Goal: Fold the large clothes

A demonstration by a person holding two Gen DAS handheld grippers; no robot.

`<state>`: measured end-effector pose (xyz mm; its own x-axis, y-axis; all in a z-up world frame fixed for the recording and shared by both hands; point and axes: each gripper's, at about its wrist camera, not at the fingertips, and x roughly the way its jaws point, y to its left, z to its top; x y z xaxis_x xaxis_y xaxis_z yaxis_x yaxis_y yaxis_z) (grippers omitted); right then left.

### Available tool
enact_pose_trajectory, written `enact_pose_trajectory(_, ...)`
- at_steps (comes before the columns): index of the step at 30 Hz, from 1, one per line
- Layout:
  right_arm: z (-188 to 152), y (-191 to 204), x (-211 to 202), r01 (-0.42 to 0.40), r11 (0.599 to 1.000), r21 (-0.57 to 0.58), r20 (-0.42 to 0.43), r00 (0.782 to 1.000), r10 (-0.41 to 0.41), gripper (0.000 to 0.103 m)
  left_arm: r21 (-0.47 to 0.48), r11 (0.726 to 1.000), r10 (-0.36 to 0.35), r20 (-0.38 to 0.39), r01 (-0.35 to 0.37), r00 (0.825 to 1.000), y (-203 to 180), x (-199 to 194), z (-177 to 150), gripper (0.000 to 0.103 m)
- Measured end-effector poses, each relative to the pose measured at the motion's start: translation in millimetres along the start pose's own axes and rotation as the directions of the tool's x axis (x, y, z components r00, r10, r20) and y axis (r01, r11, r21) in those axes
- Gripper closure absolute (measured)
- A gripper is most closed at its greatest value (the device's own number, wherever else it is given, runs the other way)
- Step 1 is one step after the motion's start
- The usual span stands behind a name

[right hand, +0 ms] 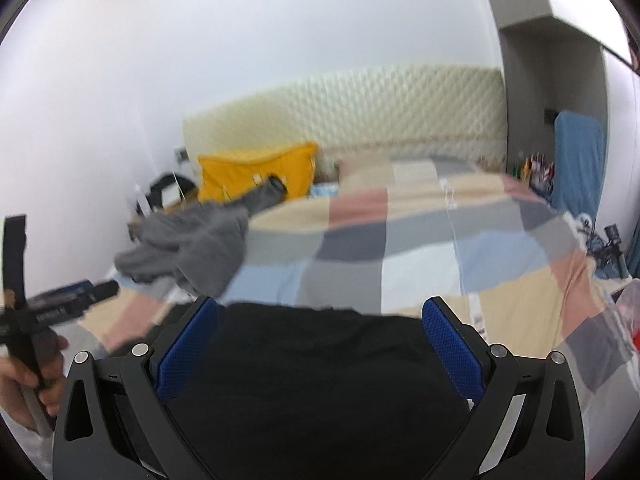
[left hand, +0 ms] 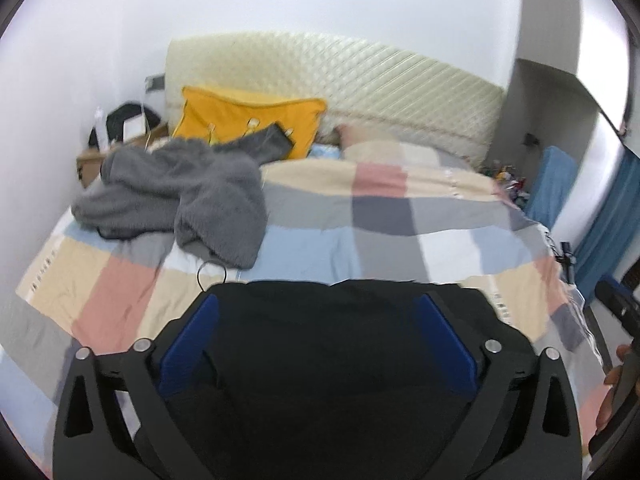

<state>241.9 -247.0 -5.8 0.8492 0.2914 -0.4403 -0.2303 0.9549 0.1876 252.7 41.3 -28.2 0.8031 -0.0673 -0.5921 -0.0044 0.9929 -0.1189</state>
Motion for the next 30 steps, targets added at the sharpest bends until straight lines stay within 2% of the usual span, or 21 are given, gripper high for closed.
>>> enact_pose_trajectory(4, 17.5, 25.9, -59.4, -0.02, 0.998, -0.052, 0.083, 0.996, 0.024, 0.001, 0.034, 0.997, -0.068, 0.073, 0.065, 0.995, -18.0, -62.6, 9.7, 0.0)
enact_pose_trajectory(8, 26.2, 42.1, -113.0, -0.054, 0.998, -0.04, 0.148, 0.987, 0.06, 0.001, 0.066, 0.996, -0.065, 0.141, 0.056, 0.988, -30.1, -113.5, 14.6, 0.0)
enact_pose_trajectory(15, 19.9, 71.2, -189.9, -0.064, 0.994, -0.091, 0.246, 0.965, 0.085, 0.001, 0.093, 0.994, -0.068, 0.188, 0.051, 0.98, -37.7, -178.3, 2.4, 0.0)
enact_pose_trajectory(20, -0.2, 86.3, -220.7, -0.076, 0.991, -0.11, 0.286, 0.952, 0.105, 0.001, 0.096, 0.992, -0.101, 0.229, 0.081, 0.968, -36.2, -218.6, -18.6, 0.0)
enact_pose_trajectory(25, -21.4, 96.2, -235.9, -0.078, 0.991, -0.112, 0.29, 0.951, 0.108, 0.001, 0.104, 0.989, -0.129, 0.259, 0.106, 0.957, -35.4, -246.7, -39.5, 0.0)
enact_pose_trajectory(30, -49.2, 102.9, -243.5, -0.086, 0.993, -0.081, 0.286, 0.952, 0.106, 0.001, 0.109, 0.982, -0.173, 0.23, 0.151, 0.958, -38.3, -252.8, -62.1, 0.0)
